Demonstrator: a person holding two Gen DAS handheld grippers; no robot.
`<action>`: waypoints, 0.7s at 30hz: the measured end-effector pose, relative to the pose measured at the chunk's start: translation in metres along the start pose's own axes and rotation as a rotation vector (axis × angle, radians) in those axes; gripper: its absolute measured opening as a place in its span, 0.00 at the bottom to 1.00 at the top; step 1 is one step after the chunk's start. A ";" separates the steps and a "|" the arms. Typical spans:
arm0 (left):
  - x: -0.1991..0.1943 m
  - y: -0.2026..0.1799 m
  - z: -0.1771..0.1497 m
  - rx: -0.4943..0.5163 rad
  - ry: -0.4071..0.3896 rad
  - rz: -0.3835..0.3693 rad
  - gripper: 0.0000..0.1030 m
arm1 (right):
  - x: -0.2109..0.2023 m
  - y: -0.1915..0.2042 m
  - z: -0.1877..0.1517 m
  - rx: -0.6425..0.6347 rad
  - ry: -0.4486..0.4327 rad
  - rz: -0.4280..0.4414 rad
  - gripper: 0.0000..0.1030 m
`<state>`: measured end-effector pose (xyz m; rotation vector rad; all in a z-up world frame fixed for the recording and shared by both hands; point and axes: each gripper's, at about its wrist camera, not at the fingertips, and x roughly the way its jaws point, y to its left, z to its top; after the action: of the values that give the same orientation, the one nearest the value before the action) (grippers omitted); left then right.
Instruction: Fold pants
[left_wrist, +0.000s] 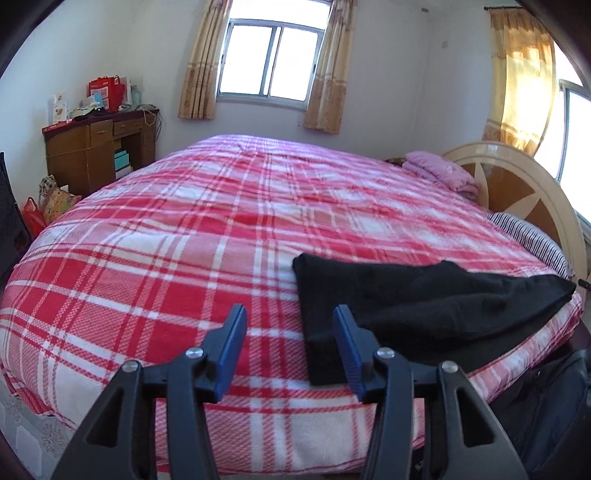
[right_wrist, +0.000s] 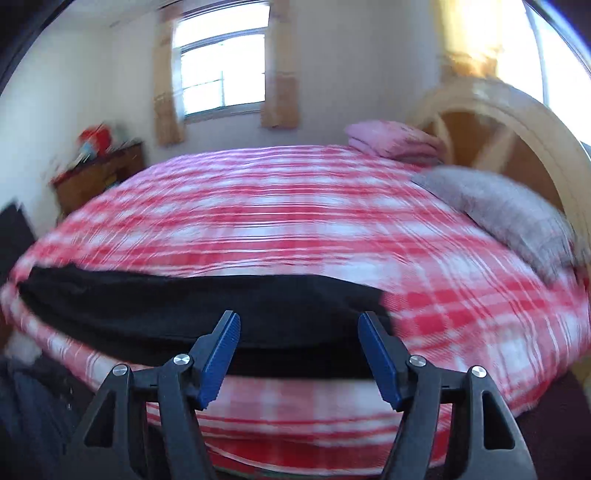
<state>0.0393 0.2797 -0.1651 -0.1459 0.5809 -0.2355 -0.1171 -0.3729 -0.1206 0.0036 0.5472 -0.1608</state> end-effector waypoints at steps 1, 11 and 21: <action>0.000 -0.005 0.002 0.003 -0.004 -0.006 0.50 | 0.010 0.024 0.006 -0.061 0.012 0.029 0.66; 0.008 -0.041 0.006 0.015 -0.003 -0.075 0.50 | 0.117 0.249 0.008 -0.535 0.132 0.336 0.54; 0.032 -0.051 -0.008 0.038 0.074 0.001 0.62 | 0.152 0.304 -0.005 -0.549 0.200 0.385 0.07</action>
<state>0.0514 0.2213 -0.1784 -0.1008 0.6501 -0.2520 0.0554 -0.0953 -0.2155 -0.4106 0.7651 0.3720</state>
